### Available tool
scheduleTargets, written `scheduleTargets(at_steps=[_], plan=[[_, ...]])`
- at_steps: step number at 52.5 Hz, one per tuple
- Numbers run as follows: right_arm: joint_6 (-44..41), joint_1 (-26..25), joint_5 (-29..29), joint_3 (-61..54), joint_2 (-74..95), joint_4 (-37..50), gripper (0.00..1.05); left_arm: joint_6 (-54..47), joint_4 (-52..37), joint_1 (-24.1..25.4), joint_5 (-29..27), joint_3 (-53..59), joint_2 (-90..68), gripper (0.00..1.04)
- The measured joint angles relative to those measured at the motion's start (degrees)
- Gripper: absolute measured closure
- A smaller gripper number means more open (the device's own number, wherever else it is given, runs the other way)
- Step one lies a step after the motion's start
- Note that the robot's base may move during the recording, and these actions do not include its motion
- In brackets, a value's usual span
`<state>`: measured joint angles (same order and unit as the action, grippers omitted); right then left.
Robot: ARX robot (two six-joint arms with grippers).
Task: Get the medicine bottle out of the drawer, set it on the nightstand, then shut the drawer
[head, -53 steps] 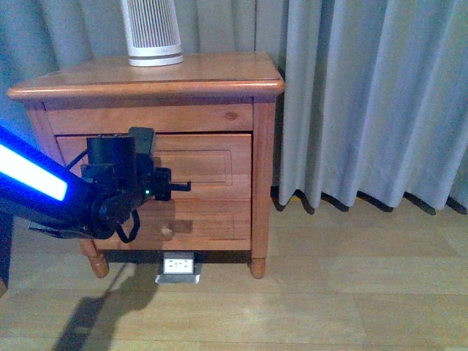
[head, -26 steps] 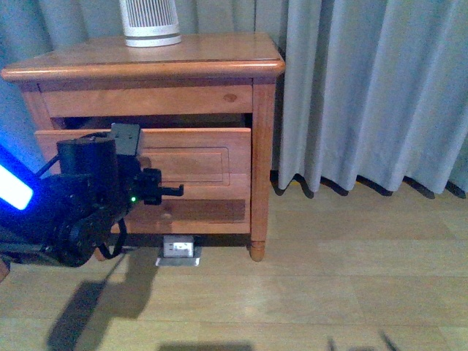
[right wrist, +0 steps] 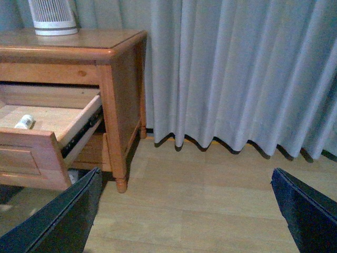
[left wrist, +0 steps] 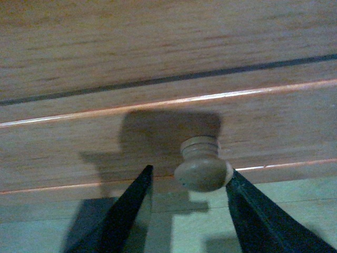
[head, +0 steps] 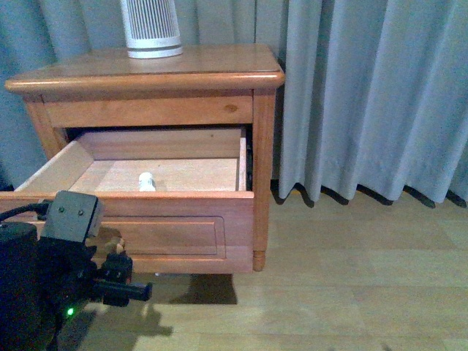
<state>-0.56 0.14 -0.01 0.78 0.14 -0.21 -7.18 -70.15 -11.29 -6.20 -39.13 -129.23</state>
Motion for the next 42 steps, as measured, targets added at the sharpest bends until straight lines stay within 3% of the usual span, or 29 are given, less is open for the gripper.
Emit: scheduleTargets(at_steps=[12,30,42], plan=[[0.0,0.0,0.0,0.0,0.0,0.0,0.07,-0.5,7.72,0.57,-0.87,6.62,10.91,0.06],[0.0,0.0,0.0,0.0,0.0,0.0,0.07,-3.45,36.83,5.99,2.38,7.52,50.4,0.07],[0.0,0.0,0.0,0.0,0.0,0.0,0.07,-3.28,58.99,6.45,-0.48,10.01,84.26,0.07]])
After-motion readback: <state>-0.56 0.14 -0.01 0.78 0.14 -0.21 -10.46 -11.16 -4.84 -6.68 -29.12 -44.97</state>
